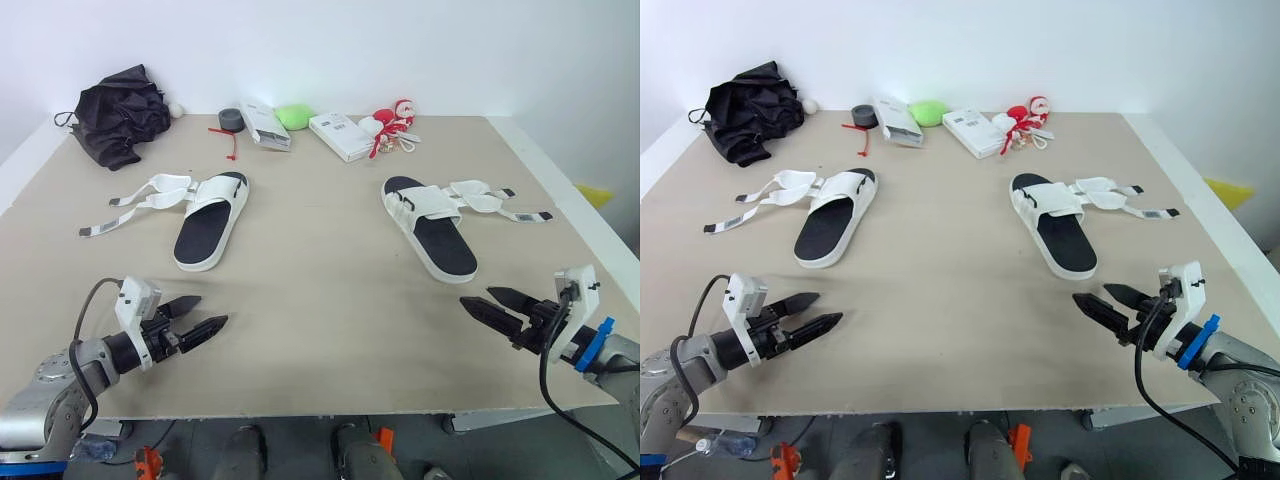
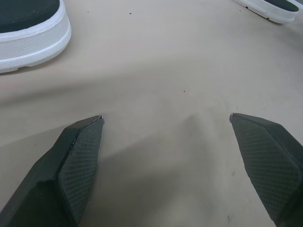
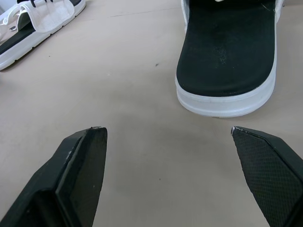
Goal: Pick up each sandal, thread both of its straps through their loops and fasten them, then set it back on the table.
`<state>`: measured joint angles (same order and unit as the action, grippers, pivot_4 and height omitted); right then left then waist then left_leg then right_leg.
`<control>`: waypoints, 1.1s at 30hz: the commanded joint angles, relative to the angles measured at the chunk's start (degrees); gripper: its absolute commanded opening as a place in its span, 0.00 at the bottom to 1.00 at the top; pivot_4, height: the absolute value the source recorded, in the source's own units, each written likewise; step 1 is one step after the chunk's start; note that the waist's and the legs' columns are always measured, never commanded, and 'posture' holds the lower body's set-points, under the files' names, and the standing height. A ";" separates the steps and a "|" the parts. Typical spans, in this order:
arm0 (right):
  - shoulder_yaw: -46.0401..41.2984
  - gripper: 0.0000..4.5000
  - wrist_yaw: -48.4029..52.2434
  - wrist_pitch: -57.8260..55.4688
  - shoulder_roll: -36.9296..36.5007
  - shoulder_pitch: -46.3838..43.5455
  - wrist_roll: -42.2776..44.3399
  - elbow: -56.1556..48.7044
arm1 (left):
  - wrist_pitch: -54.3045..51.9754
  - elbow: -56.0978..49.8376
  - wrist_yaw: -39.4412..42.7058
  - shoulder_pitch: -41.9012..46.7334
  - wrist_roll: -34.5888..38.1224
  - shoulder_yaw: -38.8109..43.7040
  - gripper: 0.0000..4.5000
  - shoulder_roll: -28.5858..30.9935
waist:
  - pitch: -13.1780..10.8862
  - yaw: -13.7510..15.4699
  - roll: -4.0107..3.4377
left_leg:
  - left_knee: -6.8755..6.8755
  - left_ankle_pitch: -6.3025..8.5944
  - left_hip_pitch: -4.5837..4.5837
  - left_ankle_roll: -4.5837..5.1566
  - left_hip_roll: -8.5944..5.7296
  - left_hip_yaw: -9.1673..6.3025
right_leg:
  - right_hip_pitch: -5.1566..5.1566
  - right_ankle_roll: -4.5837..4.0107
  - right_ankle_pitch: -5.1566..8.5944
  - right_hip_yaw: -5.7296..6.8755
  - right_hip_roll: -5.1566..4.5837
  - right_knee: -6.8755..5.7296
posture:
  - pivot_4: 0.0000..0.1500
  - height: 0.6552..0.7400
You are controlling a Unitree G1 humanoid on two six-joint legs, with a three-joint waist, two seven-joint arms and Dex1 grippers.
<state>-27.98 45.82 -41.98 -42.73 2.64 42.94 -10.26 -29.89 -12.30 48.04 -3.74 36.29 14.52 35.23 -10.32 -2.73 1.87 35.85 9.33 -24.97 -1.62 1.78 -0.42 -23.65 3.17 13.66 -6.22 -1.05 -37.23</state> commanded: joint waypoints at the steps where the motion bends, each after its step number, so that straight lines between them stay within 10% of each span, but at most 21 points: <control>1: -0.58 1.00 0.10 0.90 -0.40 -0.87 -0.09 0.02 | 0.66 -0.20 0.45 0.35 1.15 2.11 0.98 0.14 | 0.00 0.00 0.00 | 0.00 0.00 0.00 0.00 0.00 0.00 | 0.00 0.00 0.00 0.00 0.00 0.00 | 1.00 0.98; 22: -0.48 1.00 -1.27 -0.02 -0.66 -3.26 0.72 -2.23 | -5.16 -5.16 4.05 4.70 7.28 0.43 0.98 2.60 | 0.00 0.00 0.00 | 0.01 0.00 0.00 0.00 0.00 0.02 | 0.02 0.02 -0.01 -0.01 0.00 0.00 | 1.00 0.98; 33: 12.36 1.00 -18.71 -0.12 6.13 -27.41 -10.49 7.99 | -8.63 -2.13 1.97 21.65 7.22 -6.73 0.98 -1.27 | -0.01 -0.02 -0.01 | 0.28 -0.07 -0.04 0.09 -0.01 0.01 | 0.07 0.13 -0.22 -0.07 0.09 0.00 | 1.00 0.98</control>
<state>-15.80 28.02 -43.40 -36.75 -23.25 33.90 -3.22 -40.30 -14.50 49.93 16.47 43.60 8.30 34.56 -10.32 -2.75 1.86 36.09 9.28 -24.98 -1.52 1.75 -0.50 -23.49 3.41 13.51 -6.28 -0.94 -37.23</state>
